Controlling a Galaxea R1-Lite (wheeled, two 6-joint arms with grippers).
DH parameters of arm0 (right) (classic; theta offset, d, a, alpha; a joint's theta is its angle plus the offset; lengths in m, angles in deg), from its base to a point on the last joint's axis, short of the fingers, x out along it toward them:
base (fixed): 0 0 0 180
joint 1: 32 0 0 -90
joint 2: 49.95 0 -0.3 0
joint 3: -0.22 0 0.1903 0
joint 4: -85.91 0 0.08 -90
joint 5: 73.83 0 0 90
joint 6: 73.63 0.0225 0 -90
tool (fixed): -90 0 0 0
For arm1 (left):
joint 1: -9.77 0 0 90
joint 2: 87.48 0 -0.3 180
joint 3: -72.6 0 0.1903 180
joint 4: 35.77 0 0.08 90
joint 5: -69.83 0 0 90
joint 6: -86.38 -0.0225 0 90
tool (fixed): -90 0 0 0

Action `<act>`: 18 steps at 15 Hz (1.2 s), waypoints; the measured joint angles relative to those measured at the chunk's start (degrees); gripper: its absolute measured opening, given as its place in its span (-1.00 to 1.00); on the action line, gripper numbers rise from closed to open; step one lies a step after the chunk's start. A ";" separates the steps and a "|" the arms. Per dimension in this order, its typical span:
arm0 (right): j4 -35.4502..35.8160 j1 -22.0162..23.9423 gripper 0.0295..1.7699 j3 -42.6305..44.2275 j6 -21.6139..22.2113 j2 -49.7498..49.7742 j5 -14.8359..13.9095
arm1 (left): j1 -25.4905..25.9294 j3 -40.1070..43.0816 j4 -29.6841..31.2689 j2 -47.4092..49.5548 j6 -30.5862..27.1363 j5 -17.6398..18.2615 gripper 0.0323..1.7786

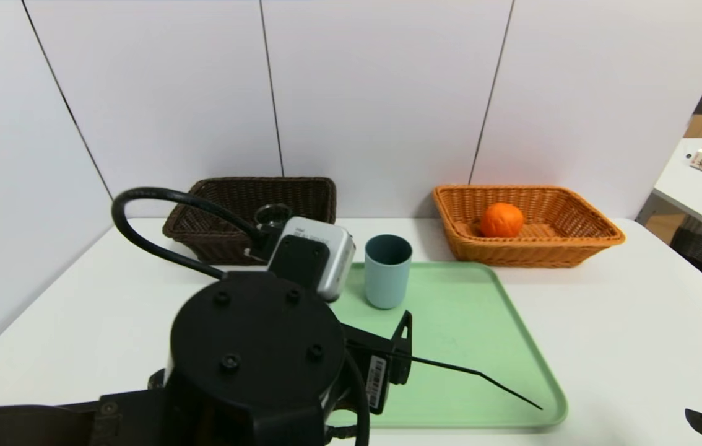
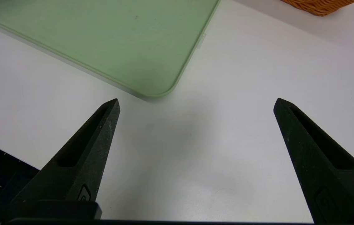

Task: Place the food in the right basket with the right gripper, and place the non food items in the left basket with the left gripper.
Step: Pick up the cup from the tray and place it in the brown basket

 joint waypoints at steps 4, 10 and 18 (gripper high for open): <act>-0.17 0.00 0.92 -0.34 0.00 1.07 -0.09 | -0.66 4.89 15.74 -7.78 -4.34 -0.52 0.90; -0.26 0.00 0.92 0.11 -0.18 1.46 -0.09 | -0.57 5.99 34.04 -20.29 -10.15 -0.57 0.90; -0.15 0.01 0.92 0.29 -0.55 1.13 -0.17 | 8.30 0.88 45.29 -30.46 -18.69 -0.05 0.90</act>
